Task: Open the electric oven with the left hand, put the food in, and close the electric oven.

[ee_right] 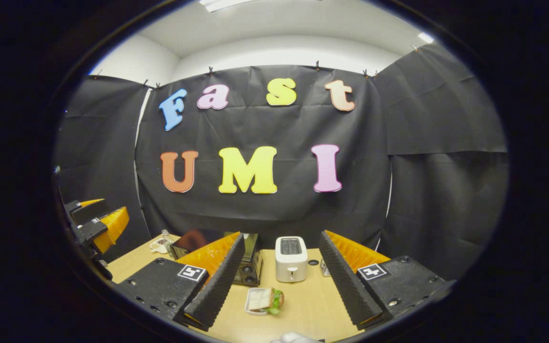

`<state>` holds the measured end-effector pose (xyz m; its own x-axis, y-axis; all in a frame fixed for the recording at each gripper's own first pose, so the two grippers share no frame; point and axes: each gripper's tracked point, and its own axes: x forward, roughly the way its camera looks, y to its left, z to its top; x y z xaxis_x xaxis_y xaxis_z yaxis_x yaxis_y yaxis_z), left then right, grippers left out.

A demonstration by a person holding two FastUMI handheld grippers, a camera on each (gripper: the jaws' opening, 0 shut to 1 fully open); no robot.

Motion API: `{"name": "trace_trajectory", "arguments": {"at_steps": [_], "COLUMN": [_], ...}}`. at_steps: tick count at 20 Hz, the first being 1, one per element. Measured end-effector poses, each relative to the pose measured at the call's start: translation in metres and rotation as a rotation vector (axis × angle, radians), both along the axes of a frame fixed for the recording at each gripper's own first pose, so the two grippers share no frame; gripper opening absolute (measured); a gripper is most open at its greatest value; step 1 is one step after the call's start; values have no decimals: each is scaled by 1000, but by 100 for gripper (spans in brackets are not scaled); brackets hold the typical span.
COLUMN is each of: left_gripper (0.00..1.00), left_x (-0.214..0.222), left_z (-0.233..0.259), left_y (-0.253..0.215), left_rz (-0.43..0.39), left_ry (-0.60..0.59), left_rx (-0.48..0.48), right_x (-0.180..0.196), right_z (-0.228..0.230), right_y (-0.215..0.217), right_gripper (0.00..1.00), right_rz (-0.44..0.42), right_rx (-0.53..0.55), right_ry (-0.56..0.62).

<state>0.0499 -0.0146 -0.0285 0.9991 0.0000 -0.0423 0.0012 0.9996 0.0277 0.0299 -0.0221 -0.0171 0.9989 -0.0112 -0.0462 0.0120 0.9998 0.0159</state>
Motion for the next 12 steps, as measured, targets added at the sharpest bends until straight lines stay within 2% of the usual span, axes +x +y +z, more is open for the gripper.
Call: {"name": "trace_trajectory", "arguments": {"at_steps": [1,2,3,4,5,6,10,11,12], "left_gripper": [95,95,95,95,95,95,95,95,95], "left_x": [7,13,20,28,37,45,86,97,105], "left_z": [-7,-13,-21,-30,-38,-49,-92,-104,-119], "left_y": [-3,-5,-8,-13,-17,-20,-33,-36,-39], "left_rz": [-4,-8,-12,-20,-26,-25,-39,-41,-39], "left_ry": [10,18,31,47,64,82,163,189,219], "left_rx": [1,0,-6,-17,-27,-35,-69,-68,-71], "right_x": [1,3,4,6,7,8,9,10,11], "right_z": [-1,-3,-3,-2,-2,-2,-1,-3,-5], "right_y": [-1,-2,-4,-6,-8,-10,-21,-24,-27], "right_gripper": [100,90,100,100,91,100,100,90,100], "right_rz": [0,-1,-3,-5,-7,-10,-27,-32,-37], "right_rx": [0,-2,-4,-7,-9,-12,-46,-52,-54], "right_ry": [5,10,12,15,17,15,25,35,45]}}
